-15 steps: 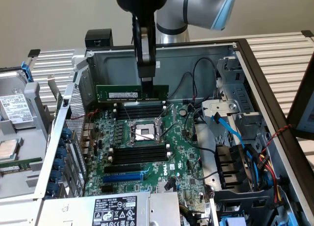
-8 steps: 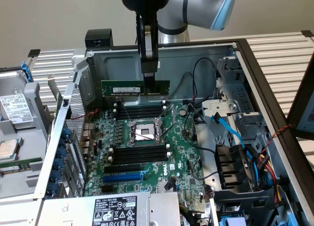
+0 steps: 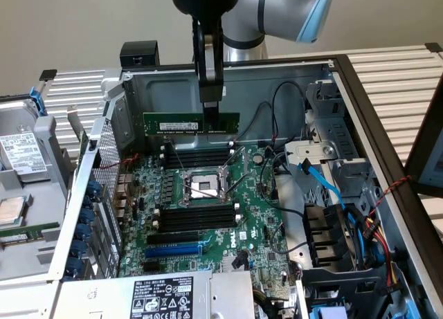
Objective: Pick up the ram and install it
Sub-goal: 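Insert the ram into the slot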
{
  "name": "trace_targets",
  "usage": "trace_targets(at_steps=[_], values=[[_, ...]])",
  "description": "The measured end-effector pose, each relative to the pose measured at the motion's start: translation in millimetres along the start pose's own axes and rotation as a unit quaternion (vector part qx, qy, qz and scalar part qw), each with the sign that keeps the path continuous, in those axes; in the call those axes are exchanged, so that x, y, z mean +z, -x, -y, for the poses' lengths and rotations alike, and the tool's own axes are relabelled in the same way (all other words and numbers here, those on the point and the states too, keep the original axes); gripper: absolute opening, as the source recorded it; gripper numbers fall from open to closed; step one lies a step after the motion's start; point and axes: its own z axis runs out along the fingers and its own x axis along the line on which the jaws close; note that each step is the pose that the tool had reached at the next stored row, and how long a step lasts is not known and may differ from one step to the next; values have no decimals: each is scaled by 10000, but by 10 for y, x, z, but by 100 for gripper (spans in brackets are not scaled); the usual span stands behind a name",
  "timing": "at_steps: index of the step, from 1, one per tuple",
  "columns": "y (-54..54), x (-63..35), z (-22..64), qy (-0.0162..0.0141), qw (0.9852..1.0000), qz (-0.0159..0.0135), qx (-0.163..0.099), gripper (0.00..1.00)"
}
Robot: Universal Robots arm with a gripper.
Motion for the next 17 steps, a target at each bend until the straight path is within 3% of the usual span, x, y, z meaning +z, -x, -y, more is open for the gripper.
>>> trace_targets(at_steps=[9, 11, 17], values=[[0, 4, 0, -1, 10000, 0, 0, 12], [-1, 33, 0, -18, 10000, 0, 0, 12], [-4, 142, -9, -33, 10000, 1, -1, 12]])
